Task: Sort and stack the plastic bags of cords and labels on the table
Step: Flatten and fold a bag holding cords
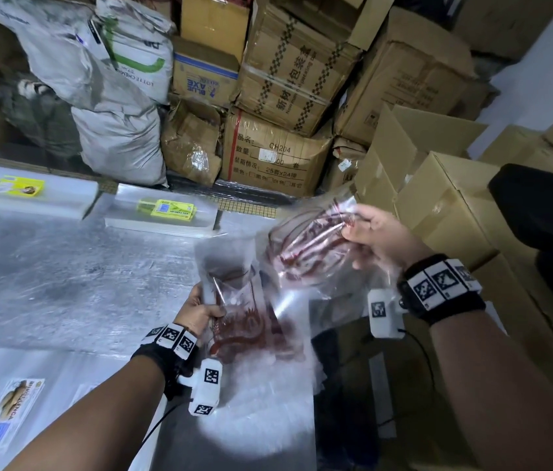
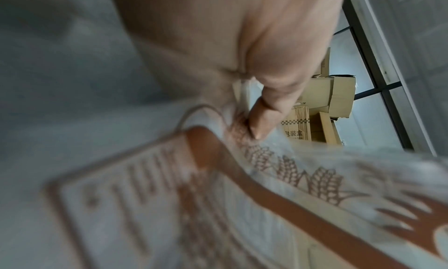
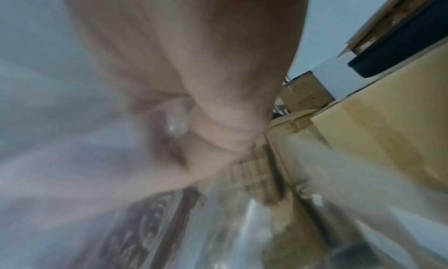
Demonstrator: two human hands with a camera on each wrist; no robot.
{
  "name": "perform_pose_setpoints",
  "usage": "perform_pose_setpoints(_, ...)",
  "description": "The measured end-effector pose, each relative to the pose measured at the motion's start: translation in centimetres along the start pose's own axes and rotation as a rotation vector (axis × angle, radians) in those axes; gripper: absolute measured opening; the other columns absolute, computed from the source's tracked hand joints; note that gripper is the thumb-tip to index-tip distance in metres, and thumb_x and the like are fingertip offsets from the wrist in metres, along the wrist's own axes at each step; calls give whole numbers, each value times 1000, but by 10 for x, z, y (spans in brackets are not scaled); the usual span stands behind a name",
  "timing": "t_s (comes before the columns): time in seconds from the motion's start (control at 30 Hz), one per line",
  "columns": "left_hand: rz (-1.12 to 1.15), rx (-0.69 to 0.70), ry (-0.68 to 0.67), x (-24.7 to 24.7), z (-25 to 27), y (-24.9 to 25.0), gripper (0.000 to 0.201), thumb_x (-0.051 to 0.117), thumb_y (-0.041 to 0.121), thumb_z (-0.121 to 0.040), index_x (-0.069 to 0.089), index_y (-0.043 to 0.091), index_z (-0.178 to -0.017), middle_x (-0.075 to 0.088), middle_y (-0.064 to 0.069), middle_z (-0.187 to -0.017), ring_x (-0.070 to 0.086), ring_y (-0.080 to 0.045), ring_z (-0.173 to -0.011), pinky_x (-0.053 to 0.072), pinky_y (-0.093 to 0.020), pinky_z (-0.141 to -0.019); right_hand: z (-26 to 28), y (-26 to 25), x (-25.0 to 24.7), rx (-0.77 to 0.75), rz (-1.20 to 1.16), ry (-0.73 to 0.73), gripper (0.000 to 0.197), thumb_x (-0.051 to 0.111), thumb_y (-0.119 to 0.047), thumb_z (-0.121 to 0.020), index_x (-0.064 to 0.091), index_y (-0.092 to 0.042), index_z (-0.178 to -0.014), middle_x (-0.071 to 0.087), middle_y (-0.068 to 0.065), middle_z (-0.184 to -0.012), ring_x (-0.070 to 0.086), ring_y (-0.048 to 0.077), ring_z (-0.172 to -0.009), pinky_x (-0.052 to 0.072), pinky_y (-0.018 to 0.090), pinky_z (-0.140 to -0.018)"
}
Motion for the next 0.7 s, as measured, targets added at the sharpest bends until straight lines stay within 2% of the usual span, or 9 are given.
perform_pose_setpoints(0.17, -24, 5, 38, -5, -4, -3, 60, 44, -32, -72, 55, 5, -117, 56, -11, -81, 53, -24, -67, 45, -34, -59, -13, -31, 15, -134, -156, 41, 40, 54, 3, -96, 55, -16, -131, 75, 13, -97, 66, 15, -60, 54, 25, -45)
perform_pose_setpoints(0.23, 25, -20, 45, -5, -3, -6, 61, 44, -31, -71, 59, 11, -112, 59, -12, -80, 56, -26, -65, 47, -34, -57, -19, -19, 28, -125, -214, 35, 41, 53, 3, -97, 52, -14, -134, 72, 13, -95, 65, 14, -60, 52, 26, -43)
perform_pose_setpoints(0.3, 64, -41, 42, -2, 2, -5, 64, 42, -29, -71, 62, 20, -107, 62, -12, -81, 58, -26, -63, 48, -31, -52, -23, 11, 45, -30, -208, 6, 40, 54, 2, -97, 52, -11, -135, 69, 12, -92, 65, 15, -59, 53, 26, -45)
perform_pose_setpoints(0.37, 103, -68, 41, -4, 3, -7, 67, 42, -25, -71, 61, 24, -114, 63, -16, -81, 57, -26, -58, 46, -27, -44, -23, 56, 60, 146, -160, 9, 42, 59, -1, -95, 50, -10, -136, 67, 11, -88, 66, 15, -60, 55, 28, -49)
perform_pose_setpoints(0.43, 173, -114, -3, -1, 4, -9, 55, 46, -10, -70, 61, 23, -111, 61, -18, -82, 53, -24, -50, 43, -24, -42, -16, 99, 73, 287, -55, 7, 42, 61, -4, -95, 50, -16, -133, 65, 11, -89, 67, 18, -63, 58, 34, -54)
perform_pose_setpoints(0.5, 274, -134, -4, 0, 3, -9, 42, 56, 2, -55, 59, 16, -95, 59, -17, -77, 54, -24, -49, 48, -27, -48, -10, 133, 88, 376, 14, -24, 33, 58, -2, -97, 52, -7, -129, 61, 12, -83, 67, 22, -60, 62, 44, -58)
perform_pose_setpoints(0.53, 307, -115, 17, -3, -1, -9, 47, 59, 6, -47, 58, 10, -95, 57, -17, -76, 56, -27, -55, 52, -32, -57, -6, 147, 94, 422, 4, -28, 28, 57, -2, -98, 52, -5, -125, 58, 13, -81, 67, 25, -58, 60, 45, -60)
perform_pose_setpoints(0.6, 368, -99, 42, -2, 3, -5, 47, 45, 10, -51, 57, 6, -96, 57, -16, -81, 57, -31, -70, 52, -38, -72, -2, 166, 100, 476, -31, -7, 24, 56, -3, -99, 51, -8, -122, 57, 15, -83, 69, 28, -59, 61, 44, -57)
perform_pose_setpoints(0.7, 392, -67, 51, 1, 5, -3, 39, 39, 9, -63, 63, 9, -94, 61, -15, -77, 59, -28, -65, 53, -33, -66, -4, 182, 100, 483, 6, 4, 23, 59, -6, -98, 52, -17, -116, 64, 17, -97, 73, 35, -74, 62, 45, -63)
Point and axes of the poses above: each hand's wrist, its own z-axis away from the middle knuckle, its own x-axis out of the palm, y = z × x, the point moved 7 cm from there along -z, towards the middle knuckle
